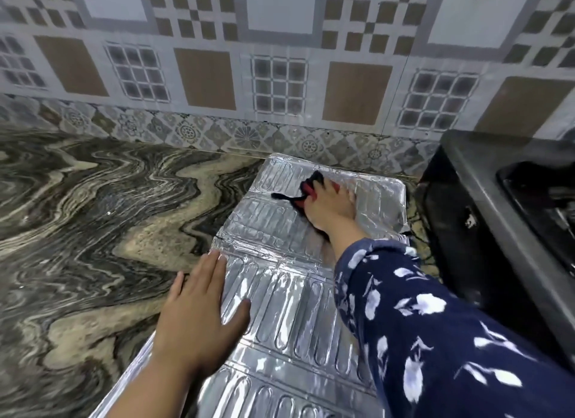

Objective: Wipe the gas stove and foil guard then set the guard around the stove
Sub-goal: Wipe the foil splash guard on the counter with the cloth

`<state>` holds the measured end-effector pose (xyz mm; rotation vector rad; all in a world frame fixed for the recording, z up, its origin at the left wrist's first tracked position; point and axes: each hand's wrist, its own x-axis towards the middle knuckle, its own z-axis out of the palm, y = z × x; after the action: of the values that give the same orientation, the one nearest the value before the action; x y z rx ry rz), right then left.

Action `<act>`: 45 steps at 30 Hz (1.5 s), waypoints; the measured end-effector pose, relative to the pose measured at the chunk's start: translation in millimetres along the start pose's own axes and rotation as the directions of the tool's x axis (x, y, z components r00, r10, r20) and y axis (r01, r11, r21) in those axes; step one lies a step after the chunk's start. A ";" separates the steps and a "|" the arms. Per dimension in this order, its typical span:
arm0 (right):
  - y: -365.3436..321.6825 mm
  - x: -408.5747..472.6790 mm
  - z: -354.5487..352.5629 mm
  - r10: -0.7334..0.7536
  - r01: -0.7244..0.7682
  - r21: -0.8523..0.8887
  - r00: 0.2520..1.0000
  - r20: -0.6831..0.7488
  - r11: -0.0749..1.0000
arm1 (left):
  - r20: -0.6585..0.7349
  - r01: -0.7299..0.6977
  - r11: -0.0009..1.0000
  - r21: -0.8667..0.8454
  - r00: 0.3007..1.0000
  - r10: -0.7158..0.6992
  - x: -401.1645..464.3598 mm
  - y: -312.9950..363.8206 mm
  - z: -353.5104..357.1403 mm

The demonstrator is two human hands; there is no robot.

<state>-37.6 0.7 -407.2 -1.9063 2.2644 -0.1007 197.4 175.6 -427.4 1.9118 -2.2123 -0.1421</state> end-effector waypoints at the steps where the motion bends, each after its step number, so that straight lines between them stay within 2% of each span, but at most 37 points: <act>1: -10.2 -7.7 1.7 -0.042 0.042 0.001 0.999 0.017 0.999 | 0.000 0.000 1.000 -0.003 1.000 0.000 0.0 0.2 -0.1; 9: -38.7 -91.7 6.2 -0.301 0.295 0.062 0.943 0.142 0.954 | 0.018 0.003 0.999 0.053 1.000 -0.004 2.9 1.4 -0.4; 12: -14.0 -126.3 9.3 -0.288 0.285 0.044 0.953 0.090 0.957 | 0.031 0.007 0.998 0.065 0.999 -0.009 3.3 0.6 0.3; 17: 9.8 -173.8 13.4 -0.127 0.127 -0.014 0.991 0.043 0.992 | 0.072 0.002 0.996 0.087 0.997 -0.009 2.8 -1.1 0.5; 22: -9.0 -222.8 22.1 -0.262 0.261 0.033 0.964 0.050 0.965 | 0.096 0.005 0.997 0.078 0.995 -0.013 3.3 -1.8 0.0; 25: -10.4 -245.9 22.8 -0.362 0.357 0.068 0.926 0.110 0.932 | 0.184 0.005 0.998 0.058 0.983 -0.015 8.9 -3.5 -5.5; 27: -7.4 -253.4 16.9 -0.386 0.353 0.215 0.913 0.133 0.910 | 0.262 0.020 0.999 0.045 0.965 -0.031 15.7 -4.6 -14.4; 29: -4.1 -255.2 8.6 -0.337 0.295 0.451 0.941 0.013 0.843 | 0.228 0.014 0.998 0.063 0.973 -0.028 18.1 -2.3 -22.6; 30: -1.4 -252.9 5.1 -0.277 0.273 0.507 0.958 -0.069 0.818 | 0.162 0.011 0.999 0.049 0.987 -0.019 15.9 1.8 -25.1; 32: 5.3 -246.7 0.5 -0.157 0.195 0.472 0.980 -0.119 0.860 | 0.004 0.013 1.000 -0.018 1.000 -0.013 4.8 15.6 -26.4; 34: 11.7 -242.5 -1.0 -0.056 0.061 0.363 0.998 -0.022 0.930 | -0.057 0.033 0.998 -0.057 0.998 -0.036 -10.8 35.7 -25.4; 36: 14.9 -241.6 0.7 0.012 -0.023 0.316 0.999 0.038 0.949 | 0.009 0.095 0.991 -0.089 0.995 -0.095 -26.0 56.9 -24.8; 39: 10.0 -246.7 1.5 0.028 -0.007 0.341 0.998 -0.056 0.940 | 0.087 0.134 0.984 -0.117 0.988 -0.124 -44.7 80.5 -23.7; 41: 4.9 -252.2 -0.4 0.044 -0.009 0.366 0.995 -0.088 0.931 | 0.092 0.141 0.967 -0.214 0.988 -0.124 -51.0 87.7 -24.2; 45: 0.7 -259.2 -9.1 0.088 -0.051 0.557 0.995 -0.039 0.829 | 0.096 0.182 0.880 -0.439 0.983 -0.156 -60.6 89.7 -37.4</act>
<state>2.0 254.8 -374.1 -1.5190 2.0270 -0.7369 127.2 251.4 -378.0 1.8435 -1.8285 -0.6811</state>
